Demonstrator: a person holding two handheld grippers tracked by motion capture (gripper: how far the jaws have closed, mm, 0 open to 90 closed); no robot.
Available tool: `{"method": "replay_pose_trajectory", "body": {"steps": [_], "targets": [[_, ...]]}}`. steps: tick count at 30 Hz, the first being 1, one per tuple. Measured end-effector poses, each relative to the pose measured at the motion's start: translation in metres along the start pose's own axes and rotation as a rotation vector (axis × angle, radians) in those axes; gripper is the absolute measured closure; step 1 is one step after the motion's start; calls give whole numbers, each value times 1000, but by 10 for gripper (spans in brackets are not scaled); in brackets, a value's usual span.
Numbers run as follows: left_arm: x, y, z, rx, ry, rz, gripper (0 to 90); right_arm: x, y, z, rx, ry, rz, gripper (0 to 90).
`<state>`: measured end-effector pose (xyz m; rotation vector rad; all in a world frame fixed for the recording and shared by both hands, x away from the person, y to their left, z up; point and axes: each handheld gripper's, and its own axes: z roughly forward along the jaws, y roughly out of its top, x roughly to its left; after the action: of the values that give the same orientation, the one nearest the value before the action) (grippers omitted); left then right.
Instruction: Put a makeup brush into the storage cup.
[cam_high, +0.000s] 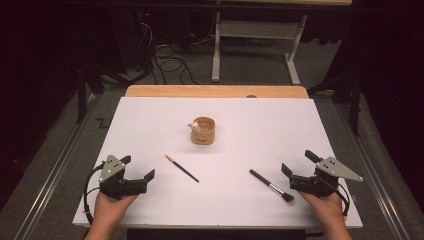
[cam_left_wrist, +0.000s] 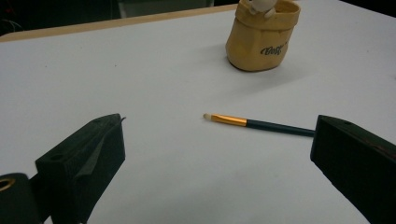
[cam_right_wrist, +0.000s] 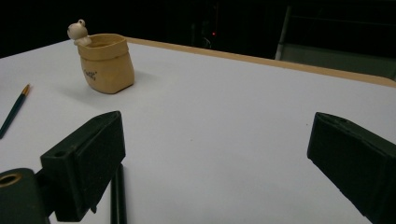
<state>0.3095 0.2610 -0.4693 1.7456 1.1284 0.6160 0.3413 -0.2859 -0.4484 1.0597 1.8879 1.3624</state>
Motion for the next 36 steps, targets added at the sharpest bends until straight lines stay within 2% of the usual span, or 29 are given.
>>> {"method": "replay_pose_trajectory", "body": {"steps": [8,10,14,19,24,36], "targets": [[1,-1,3,67,24,-10,57,0,-1,1,6,2,3,51],[1,-1,5,99,32,-11,57,0,-1,1,8,3,3,52],[1,-2,7,123,40,-12,57,0,-2,2,14,3,3,53],[0,-2,9,163,62,4,57,0,-2,2,16,2,1,53],[-1,-2,11,197,64,8,58,0,-2,3,20,3,5,54],[-3,-2,12,222,64,9,75,0,-3,3,24,5,0,55]]}}
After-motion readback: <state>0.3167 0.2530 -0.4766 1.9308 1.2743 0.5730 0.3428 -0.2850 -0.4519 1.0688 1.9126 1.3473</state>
